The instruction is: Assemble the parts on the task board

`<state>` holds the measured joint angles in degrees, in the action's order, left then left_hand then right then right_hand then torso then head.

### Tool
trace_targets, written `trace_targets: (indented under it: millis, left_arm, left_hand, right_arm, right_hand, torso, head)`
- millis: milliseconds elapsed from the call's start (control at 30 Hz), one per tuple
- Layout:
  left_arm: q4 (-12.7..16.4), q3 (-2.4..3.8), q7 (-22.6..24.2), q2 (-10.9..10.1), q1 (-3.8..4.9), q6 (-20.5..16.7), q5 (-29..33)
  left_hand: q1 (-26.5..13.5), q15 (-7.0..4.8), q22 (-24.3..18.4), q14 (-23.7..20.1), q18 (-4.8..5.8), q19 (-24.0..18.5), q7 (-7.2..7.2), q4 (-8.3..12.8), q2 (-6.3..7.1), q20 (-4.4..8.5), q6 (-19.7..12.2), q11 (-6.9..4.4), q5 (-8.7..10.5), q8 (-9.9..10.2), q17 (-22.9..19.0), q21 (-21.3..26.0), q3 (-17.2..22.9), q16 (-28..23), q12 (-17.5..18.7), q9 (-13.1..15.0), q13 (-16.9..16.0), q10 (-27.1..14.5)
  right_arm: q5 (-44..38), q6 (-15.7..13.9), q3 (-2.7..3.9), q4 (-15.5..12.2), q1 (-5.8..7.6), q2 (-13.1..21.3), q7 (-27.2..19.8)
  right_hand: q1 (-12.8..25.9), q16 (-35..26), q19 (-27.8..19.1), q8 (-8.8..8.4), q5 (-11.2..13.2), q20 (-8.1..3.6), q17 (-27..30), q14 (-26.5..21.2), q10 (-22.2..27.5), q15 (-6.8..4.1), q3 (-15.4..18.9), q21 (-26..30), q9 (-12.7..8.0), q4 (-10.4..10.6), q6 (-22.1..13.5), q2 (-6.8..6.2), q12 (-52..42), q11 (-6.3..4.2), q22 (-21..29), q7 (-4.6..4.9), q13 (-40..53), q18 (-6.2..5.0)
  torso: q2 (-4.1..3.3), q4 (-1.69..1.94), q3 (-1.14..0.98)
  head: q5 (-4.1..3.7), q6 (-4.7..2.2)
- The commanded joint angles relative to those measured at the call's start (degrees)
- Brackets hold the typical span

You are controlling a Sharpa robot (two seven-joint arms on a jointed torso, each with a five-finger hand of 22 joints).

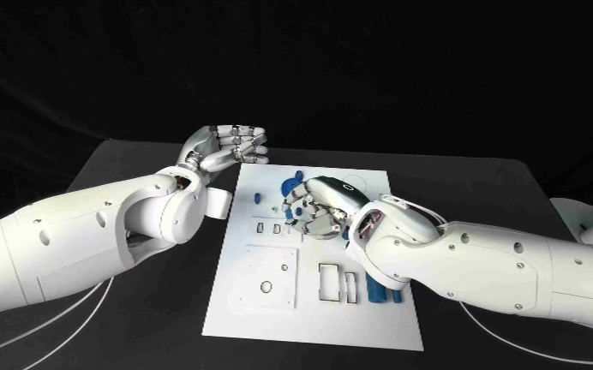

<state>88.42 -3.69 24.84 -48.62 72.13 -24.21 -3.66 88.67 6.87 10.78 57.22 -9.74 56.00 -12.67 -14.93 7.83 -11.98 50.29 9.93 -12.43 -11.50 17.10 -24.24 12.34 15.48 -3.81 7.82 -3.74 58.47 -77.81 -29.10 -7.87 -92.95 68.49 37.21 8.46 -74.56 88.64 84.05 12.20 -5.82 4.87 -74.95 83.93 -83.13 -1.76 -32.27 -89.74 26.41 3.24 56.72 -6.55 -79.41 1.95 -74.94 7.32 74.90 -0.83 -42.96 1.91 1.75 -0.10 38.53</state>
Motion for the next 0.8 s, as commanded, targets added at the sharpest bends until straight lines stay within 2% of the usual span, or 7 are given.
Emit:
trace_targets:
  millis: [33, 67, 300, 367, 800]
  left_arm:
    - [-0.1, 0.04, 0.1, 0.4, 0.06, 1.1, 0.5]
    - [-0.1, 0.04, 0.1, 0.4, 0.06, 1.1, 0.5]
    - [-0.2, 0.04, 0.0, 0.7, 0.07, 1.2, 0.5]
    - [-0.2, 0.04, -0.1, 0.7, 0.07, 1.2, 0.5]
    - [-0.1, 0.04, -0.2, 0.5, 0.08, 1.2, 0.5]
  left_hand:
    - [0.7, 0.15, 0.1, -0.3, -0.53, -0.3, 0.01, 0.0, 0.02, -0.01, -0.2, -0.01, 0.23, 0.4, 0.1, -0.3, 0.4, -0.2, 0.1, -0.1, 0.0, -0.2]
    - [0.7, 0.15, 0.1, -0.3, -0.53, -0.3, 0.01, 0.0, 0.02, -0.01, -0.2, -0.01, 0.23, 0.4, 0.1, -0.3, 0.4, -0.2, 0.1, -0.1, 0.0, -0.2]
    - [0.7, 0.15, 0.1, -0.3, -0.53, -0.3, 0.01, 0.0, 0.02, -0.01, -0.2, -0.01, 0.23, 0.4, 0.1, -0.3, 0.4, -0.2, 0.1, -0.1, 0.0, -0.2]
    - [0.7, 0.15, 0.1, -0.3, -0.53, -0.3, 0.01, 0.0, 0.02, -0.01, -0.2, -0.01, 0.23, 0.4, 0.1, -0.3, 0.4, -0.2, 0.1, -0.1, 0.0, -0.2]
    - [0.7, 0.15, 0.1, -0.3, -0.53, -0.3, 0.01, 0.0, 0.02, -0.01, -0.2, -0.01, 0.23, 0.4, 0.1, -0.3, 0.4, -0.2, 0.1, -0.1, 0.0, -0.2]
  right_arm:
    - [-4.8, 1.6, -0.07, 0.9, -0.58, -1.1, 4.0]
    - [-5.2, 1.7, -0.10, 1.2, -0.84, -1.6, 4.3]
    - [-7.3, 2.0, -0.22, 2.9, -2.08, -3.6, 5.2]
    - [-8.0, 2.1, -0.23, 3.1, -2.28, -3.9, 5.4]
    - [-9.2, 3.6, -0.32, 5.2, -2.88, -5.2, 6.2]
  right_hand:
    - [0.7, 0.1, 6.0, 3.42, 0.1, -0.55, -11.3, 5.2, 0.3, -0.27, -0.1, -0.3, 2.9, 0.2, 0.6, -0.13, 0.3, -0.27, -15.1, -1.11, 5.7, 0.83]
    - [0.8, 0.1, 6.0, 3.45, 0.1, -0.56, -11.4, 5.3, 0.3, -0.28, -0.1, -0.3, 2.9, 0.2, 0.6, -0.20, 0.3, -0.28, -15.1, -1.12, 5.7, 0.83]
    - [1.0, 0.1, 6.0, 3.52, 0.1, -0.59, -11.3, 5.2, 0.2, -0.30, 0.0, -0.3, 2.9, 0.2, 0.6, -0.35, 0.3, -0.30, -15.1, -1.15, 5.7, 0.83]
    - [1.0, 0.1, 6.0, 3.52, 0.1, -0.59, -11.3, 5.2, 0.2, -0.30, 0.0, -0.3, 2.9, 0.2, 0.6, -0.35, 0.3, -0.30, -15.1, -1.15, 5.7, 0.83]
    - [1.5, 0.1, 6.0, 3.69, 0.2, -0.64, -11.2, 5.2, 0.1, -0.36, 0.1, -0.3, 3.0, 0.3, 0.6, -0.66, 0.2, -0.36, -15.1, -1.22, 5.8, 0.83]
  torso:
    - [0.13, 0.12, 0.26]
    - [0.14, 0.12, 0.30]
    - [-0.02, 0.16, 0.09]
    - [-0.03, 0.13, 0.09]
    - [0.04, 0.10, 0.04]
  head:
    - [0.14, 0.30]
    - [0.17, 0.36]
    - [0.66, 0.75]
    - [0.77, 0.79]
    - [0.93, 1.06]
